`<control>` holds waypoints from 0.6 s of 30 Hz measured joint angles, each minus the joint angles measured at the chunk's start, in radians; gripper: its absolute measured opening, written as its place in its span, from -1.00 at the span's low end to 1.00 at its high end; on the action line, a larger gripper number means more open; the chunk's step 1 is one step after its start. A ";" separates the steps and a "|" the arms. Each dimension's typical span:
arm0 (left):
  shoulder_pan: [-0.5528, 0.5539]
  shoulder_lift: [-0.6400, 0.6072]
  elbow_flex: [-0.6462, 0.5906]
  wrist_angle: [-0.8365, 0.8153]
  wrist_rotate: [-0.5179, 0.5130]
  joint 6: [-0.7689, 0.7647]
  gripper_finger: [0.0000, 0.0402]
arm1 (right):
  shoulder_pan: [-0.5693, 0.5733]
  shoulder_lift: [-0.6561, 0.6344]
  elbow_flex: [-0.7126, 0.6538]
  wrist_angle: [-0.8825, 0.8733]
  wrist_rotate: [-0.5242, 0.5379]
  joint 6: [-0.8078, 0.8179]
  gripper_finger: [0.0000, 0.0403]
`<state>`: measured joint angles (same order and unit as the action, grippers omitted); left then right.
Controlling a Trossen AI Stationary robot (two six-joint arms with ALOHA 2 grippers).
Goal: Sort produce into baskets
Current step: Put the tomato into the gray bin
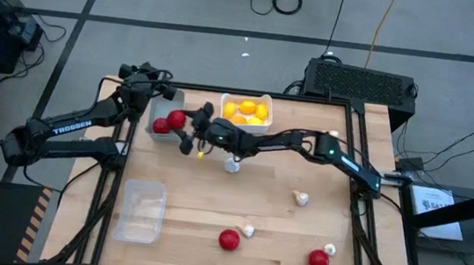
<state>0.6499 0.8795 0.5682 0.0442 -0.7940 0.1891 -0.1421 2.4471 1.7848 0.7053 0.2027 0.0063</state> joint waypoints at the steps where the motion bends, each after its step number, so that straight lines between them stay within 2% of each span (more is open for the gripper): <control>1: 0.001 0.000 0.000 -0.004 0.000 0.001 0.52 | 0.000 0.021 0.048 -0.045 0.000 -0.018 0.42; 6: 0.013 0.000 0.000 -0.009 -0.001 0.001 0.52 | -0.015 0.124 0.274 -0.192 0.001 -0.052 0.42; 9: 0.020 0.000 0.000 -0.010 -0.003 0.007 0.52 | -0.024 0.172 0.353 -0.236 0.001 -0.053 0.42; 18: 0.043 0.001 0.000 -0.054 -0.004 0.003 0.52 | -0.049 0.204 0.392 -0.246 0.001 -0.045 0.42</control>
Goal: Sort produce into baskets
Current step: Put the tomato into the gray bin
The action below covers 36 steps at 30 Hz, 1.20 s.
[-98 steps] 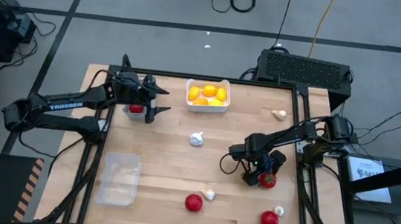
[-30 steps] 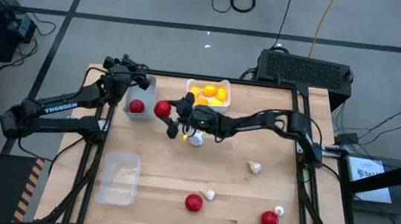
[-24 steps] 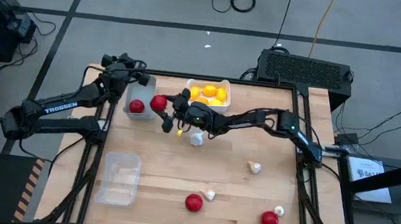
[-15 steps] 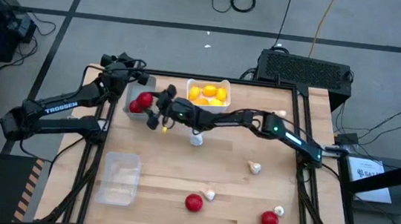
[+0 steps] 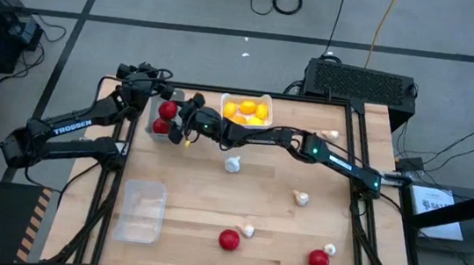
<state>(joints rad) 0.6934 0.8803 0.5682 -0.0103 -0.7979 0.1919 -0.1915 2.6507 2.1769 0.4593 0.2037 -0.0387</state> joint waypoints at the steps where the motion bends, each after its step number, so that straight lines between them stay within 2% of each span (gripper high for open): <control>1: 0.002 0.000 0.000 0.000 0.000 0.000 0.52 | -0.001 0.000 0.000 0.000 0.000 0.000 0.42; 22: 0.001 0.001 0.000 -0.043 0.000 -0.007 0.52 | -0.004 0.000 0.000 0.000 0.000 0.034 0.43; 28: 0.001 0.001 0.000 -0.062 0.002 -0.038 0.52 | -0.007 -0.004 0.001 -0.088 0.000 0.085 0.65; 32: 0.001 0.001 0.000 -0.061 0.005 -0.038 0.52 | -0.011 -0.007 0.051 -0.156 0.005 0.086 0.80; 36: 0.001 0.001 0.000 -0.070 0.010 -0.037 0.52 | -0.011 -0.011 0.107 -0.230 0.006 0.054 0.86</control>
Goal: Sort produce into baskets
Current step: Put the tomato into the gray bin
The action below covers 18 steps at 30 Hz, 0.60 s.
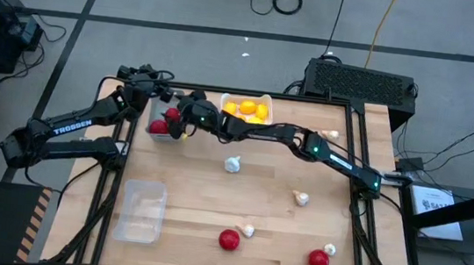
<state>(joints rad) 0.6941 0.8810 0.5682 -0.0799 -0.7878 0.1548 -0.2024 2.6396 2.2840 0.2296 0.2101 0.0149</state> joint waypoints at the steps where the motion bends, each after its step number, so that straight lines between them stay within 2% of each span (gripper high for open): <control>1: 0.000 0.000 0.000 -0.006 0.001 0.000 0.52 | 0.001 0.000 0.021 -0.032 0.000 -0.001 0.87; 4: 0.000 0.000 0.000 -0.018 0.001 0.000 0.52 | 0.002 -0.002 0.076 -0.150 -0.001 -0.003 0.87; 6: 0.000 0.000 0.000 -0.019 0.002 0.007 0.52 | 0.002 -0.032 0.065 -0.241 -0.004 0.002 0.87; 9: 0.000 0.000 0.000 -0.020 0.029 0.008 0.52 | 0.006 -0.081 0.064 -0.466 -0.006 0.040 0.87; 12: 0.000 0.000 0.000 -0.036 0.106 0.007 0.52 | 0.014 -0.150 0.064 -0.738 -0.036 0.129 0.87; 18: 0.000 0.002 0.000 -0.036 0.340 -0.061 0.52 | 0.065 -0.261 0.065 -1.212 -0.206 0.289 0.87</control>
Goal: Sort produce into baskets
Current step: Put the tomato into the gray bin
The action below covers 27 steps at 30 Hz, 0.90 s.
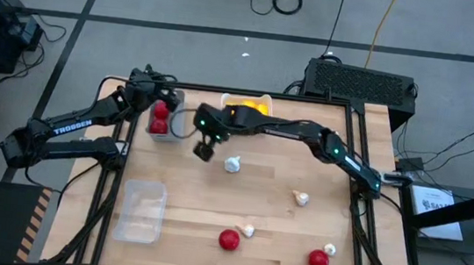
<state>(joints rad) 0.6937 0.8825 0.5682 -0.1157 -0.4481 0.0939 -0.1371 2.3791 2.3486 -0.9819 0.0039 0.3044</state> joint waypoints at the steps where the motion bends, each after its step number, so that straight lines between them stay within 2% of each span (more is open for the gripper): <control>1: 0.000 0.000 0.000 0.003 0.043 -0.012 0.52 | 0.013 -0.020 0.000 -0.063 -0.022 0.021 0.87; 6: -0.013 0.001 0.000 0.019 0.306 -0.037 0.52 | 0.103 -0.099 0.001 -0.376 -0.038 0.140 0.87; 10: -0.055 0.001 0.000 0.051 0.556 -0.037 0.52 | 0.192 -0.120 -0.001 -0.581 -0.040 0.273 0.87; 12: -0.089 0.002 -0.005 0.094 0.676 -0.036 0.52 | 0.238 -0.129 -0.002 -0.594 -0.050 0.341 0.87; 15: -0.148 0.009 -0.013 0.151 0.804 -0.036 0.52 | 0.306 -0.141 -0.005 -0.584 -0.145 0.406 0.87; 19: -0.238 0.033 -0.014 0.208 0.841 -0.033 0.52 | 0.389 -0.137 -0.005 -0.588 -0.193 0.513 0.87; 27: -0.424 0.133 -0.015 0.448 0.842 -0.036 0.52 | 0.516 -0.135 -0.005 -0.588 -0.248 0.857 0.87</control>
<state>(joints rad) 0.2692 1.0152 0.5533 0.3321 0.3935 0.0579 0.3784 2.2440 2.3436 -1.5703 -0.2442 1.1616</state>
